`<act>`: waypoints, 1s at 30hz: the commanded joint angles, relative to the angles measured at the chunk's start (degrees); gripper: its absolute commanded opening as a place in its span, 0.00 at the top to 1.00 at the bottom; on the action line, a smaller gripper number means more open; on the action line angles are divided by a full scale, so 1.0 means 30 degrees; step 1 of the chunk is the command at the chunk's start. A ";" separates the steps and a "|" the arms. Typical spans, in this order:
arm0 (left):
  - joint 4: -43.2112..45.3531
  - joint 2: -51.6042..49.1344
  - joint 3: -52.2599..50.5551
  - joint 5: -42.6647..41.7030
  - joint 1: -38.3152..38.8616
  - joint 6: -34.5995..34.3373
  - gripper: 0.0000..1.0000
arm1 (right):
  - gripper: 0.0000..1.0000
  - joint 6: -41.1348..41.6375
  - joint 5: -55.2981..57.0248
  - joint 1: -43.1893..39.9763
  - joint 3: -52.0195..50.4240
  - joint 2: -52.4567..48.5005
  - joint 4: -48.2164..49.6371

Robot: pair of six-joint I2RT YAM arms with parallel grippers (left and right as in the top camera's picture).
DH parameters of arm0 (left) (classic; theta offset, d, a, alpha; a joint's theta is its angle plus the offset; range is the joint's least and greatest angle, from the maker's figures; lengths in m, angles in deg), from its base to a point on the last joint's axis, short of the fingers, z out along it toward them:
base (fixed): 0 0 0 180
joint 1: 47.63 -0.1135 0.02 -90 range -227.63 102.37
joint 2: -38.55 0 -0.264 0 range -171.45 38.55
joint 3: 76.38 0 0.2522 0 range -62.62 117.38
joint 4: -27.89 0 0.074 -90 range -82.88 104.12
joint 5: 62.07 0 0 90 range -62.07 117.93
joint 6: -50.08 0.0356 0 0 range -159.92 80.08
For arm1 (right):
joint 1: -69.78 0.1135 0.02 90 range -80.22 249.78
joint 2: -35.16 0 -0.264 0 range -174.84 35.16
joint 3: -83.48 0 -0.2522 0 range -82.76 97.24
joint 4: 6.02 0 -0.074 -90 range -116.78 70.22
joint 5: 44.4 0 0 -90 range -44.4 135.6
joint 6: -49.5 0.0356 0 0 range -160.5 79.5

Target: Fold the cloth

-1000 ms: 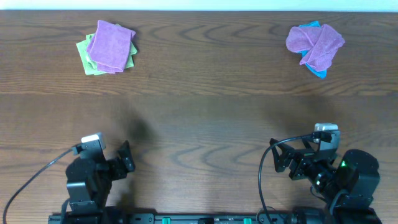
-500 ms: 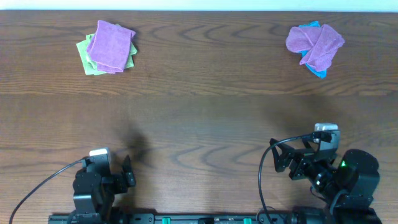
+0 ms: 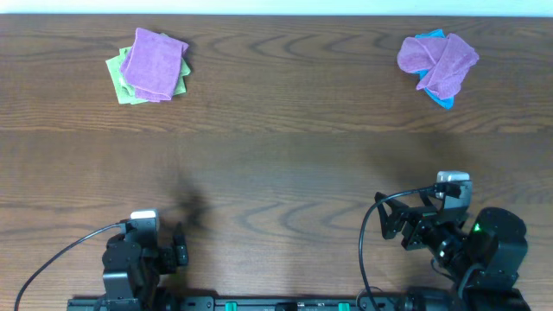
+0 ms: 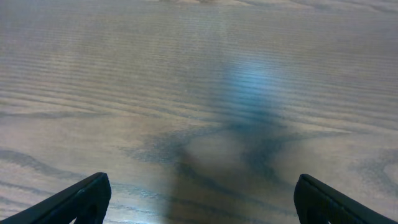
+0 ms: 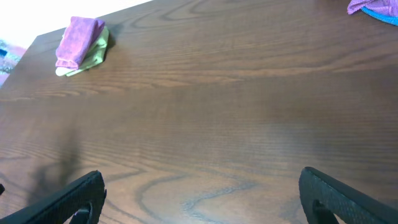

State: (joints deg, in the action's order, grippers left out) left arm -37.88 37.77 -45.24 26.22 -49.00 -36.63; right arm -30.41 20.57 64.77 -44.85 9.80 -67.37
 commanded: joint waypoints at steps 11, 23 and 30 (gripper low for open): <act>-0.1137 0.0189 -0.0138 0.0277 0.0109 0.1479 0.05 | 0.01 0.0197 -0.0015 -0.0124 -0.0073 0.0080 -0.0015; -0.1137 0.0197 -0.0138 0.0277 0.0109 0.1479 0.05 | 0.01 0.0197 -0.0015 -0.0124 -0.0073 0.0080 -0.0015; -0.1137 0.0189 -0.0138 0.0277 0.0109 0.1479 0.04 | 0.01 0.0182 0.0313 -0.0124 -0.0073 0.0080 -0.0058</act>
State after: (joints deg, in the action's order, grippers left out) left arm -38.02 37.77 -45.13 26.22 -49.00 -34.97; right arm -30.41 20.68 64.77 -44.85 9.80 -67.39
